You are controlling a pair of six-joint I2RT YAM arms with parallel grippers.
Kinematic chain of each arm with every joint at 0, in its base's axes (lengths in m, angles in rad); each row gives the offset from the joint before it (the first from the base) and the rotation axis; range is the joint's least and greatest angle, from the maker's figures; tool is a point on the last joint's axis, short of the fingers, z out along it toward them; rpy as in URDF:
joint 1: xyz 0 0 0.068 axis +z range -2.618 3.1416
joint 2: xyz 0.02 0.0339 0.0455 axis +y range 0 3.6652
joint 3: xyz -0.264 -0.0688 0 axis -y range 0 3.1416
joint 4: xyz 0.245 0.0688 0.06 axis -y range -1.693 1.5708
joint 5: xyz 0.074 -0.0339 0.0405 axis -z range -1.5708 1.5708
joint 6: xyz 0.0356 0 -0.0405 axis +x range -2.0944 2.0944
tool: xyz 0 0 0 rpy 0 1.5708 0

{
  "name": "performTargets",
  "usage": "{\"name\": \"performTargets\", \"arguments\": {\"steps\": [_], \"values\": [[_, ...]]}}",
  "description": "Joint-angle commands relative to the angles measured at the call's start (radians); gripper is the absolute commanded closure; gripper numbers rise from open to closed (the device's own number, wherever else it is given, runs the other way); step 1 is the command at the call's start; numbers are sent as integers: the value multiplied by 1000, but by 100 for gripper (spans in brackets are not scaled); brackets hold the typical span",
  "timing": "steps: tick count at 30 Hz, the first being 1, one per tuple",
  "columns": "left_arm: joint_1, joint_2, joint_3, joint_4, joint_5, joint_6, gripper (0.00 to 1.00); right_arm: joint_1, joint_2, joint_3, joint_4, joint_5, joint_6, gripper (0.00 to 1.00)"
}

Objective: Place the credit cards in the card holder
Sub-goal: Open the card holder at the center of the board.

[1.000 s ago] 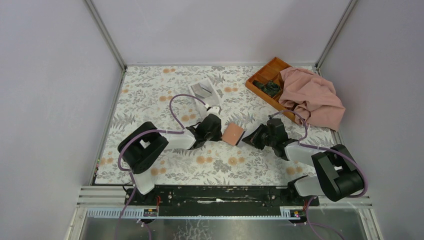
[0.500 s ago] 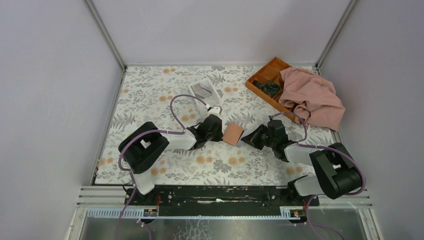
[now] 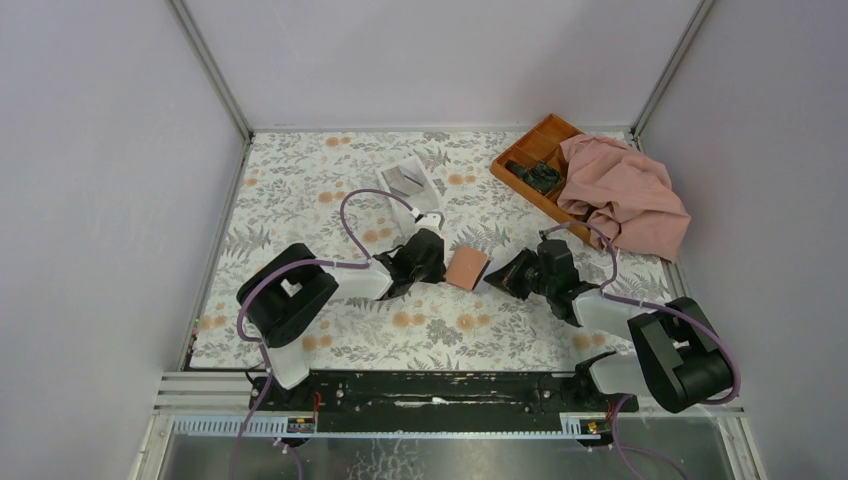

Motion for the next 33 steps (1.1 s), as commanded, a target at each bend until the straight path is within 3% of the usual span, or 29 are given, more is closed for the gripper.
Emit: {"name": "performTargets", "arguments": {"steps": [1,33], "values": [[-17,55,-31,-80,10,0,98,-6,-42,20,-37,25,-35,100],[-24,66,-28,-85,10,4,99,-6,2,26,42,2,-21,100]]}}
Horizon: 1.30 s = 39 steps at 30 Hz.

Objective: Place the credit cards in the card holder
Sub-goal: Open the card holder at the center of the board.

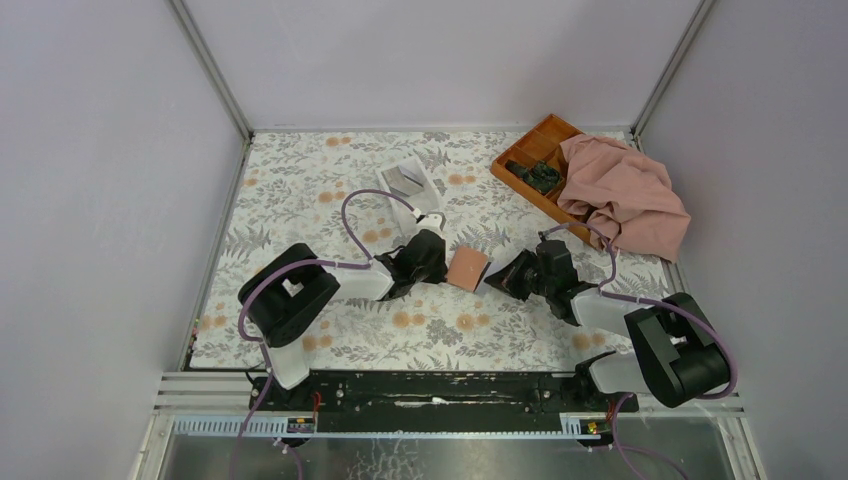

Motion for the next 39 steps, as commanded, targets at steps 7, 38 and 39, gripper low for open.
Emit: {"name": "performTargets", "arguments": {"steps": [7,38,39], "values": [[-17,62,-23,-103,12,4,99,-7,-41,37,4,-3,-13,100],[-20,65,-21,-112,12,5,99,-6,-96,47,-62,17,-36,100],[-20,65,-21,-112,12,4,100,-6,-99,46,-65,18,-36,100]]}}
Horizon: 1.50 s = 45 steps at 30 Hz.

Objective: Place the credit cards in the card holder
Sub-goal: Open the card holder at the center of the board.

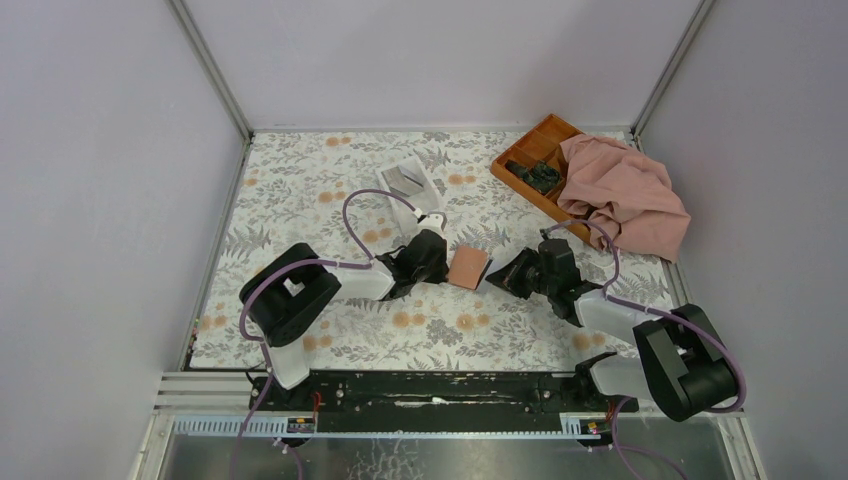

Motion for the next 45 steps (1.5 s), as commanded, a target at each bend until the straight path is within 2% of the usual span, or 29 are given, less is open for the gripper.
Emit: {"name": "performTargets", "arguments": {"steps": [1,18,45], "values": [[-18,59,-26,-116,13,4,100,-7,-39,34,-3,10,-16,100],[-18,60,-24,-118,13,2,100,-6,-54,28,-12,17,-18,100],[-24,72,-22,-118,14,0,100,-6,8,13,29,15,-30,100]]}}
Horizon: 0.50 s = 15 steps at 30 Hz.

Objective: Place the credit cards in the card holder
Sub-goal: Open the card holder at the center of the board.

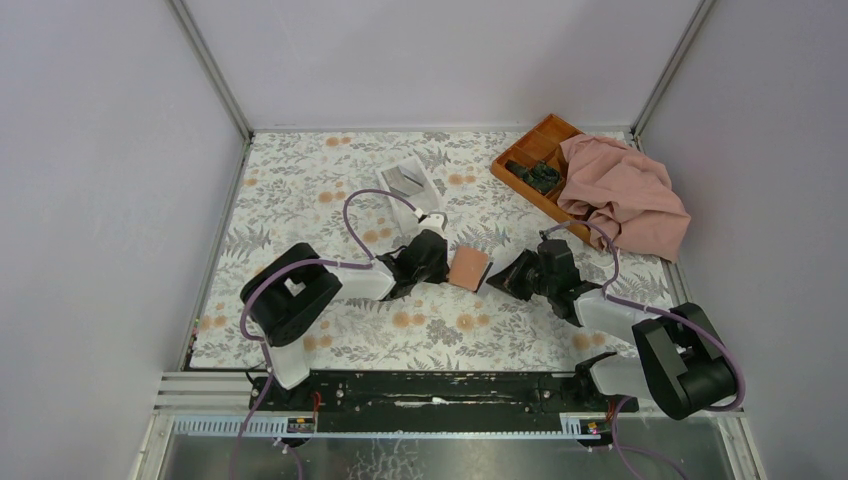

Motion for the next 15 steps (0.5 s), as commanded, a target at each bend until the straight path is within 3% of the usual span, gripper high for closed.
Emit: {"name": "performTargets", "arguments": {"steps": [1,15], "values": [[-22,70,-24,-119,18,0,100,-6,6,12,56,12,-16,100],[-25,73,-17,-121,19,-1,100,-5,-5,26,46,6,-19,100]]}}
